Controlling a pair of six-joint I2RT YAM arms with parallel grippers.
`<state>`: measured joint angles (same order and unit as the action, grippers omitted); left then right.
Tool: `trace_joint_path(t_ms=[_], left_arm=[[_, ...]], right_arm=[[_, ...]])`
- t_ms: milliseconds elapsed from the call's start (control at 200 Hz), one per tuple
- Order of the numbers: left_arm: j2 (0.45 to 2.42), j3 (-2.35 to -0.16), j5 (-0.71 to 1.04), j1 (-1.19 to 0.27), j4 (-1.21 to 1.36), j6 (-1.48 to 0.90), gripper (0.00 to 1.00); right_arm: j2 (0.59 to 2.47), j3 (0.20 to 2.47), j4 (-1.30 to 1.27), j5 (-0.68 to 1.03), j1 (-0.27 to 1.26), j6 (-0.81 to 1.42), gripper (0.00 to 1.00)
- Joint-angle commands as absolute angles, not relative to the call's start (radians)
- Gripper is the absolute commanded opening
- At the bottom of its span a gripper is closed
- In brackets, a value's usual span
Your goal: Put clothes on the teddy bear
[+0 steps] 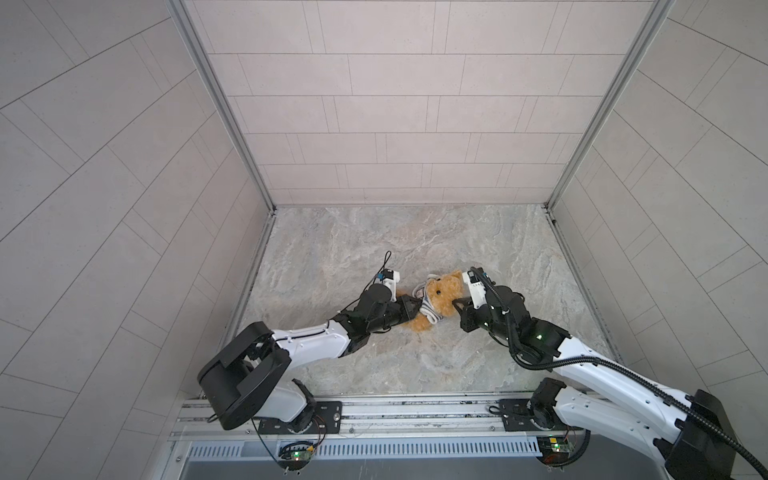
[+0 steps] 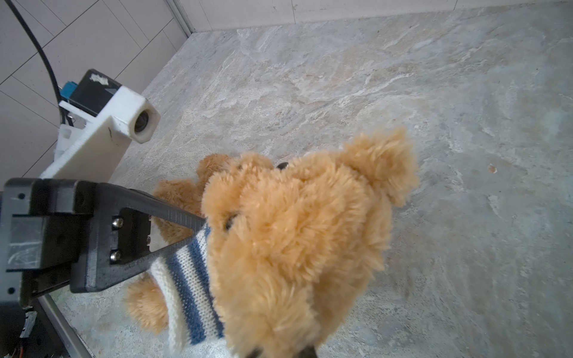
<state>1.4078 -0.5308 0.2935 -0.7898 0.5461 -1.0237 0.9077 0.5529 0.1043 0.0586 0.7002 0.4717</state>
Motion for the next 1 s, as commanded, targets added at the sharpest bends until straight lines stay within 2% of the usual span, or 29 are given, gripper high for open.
trace_joint_path(t_ms=[0,65,420,581,836,996], left_arm=[[1.377,-0.525,0.298,-0.801,0.574,-1.020,0.04],[1.358,-0.518,0.294,-0.800,0.565,-1.016,0.00],[1.187,-0.467,0.320,-0.832,0.401,-0.929,0.00],[1.158,-0.431,0.311,-0.922,0.321,-0.912,0.00],[1.208,-0.399,0.297,-1.049,0.371,-0.952,0.00],[1.200,-0.435,0.225,-1.121,0.422,-0.977,0.00]], right_arm=[[0.891,0.539,0.075,0.048,0.704,0.478,0.00],[0.885,0.534,0.077,0.042,0.704,0.477,0.00],[0.808,0.520,0.142,-0.061,0.704,0.478,0.00],[0.767,0.496,0.145,-0.115,0.705,0.508,0.00],[0.706,0.441,0.119,-0.248,0.750,0.583,0.00],[0.688,0.432,0.120,-0.308,0.781,0.602,0.00]])
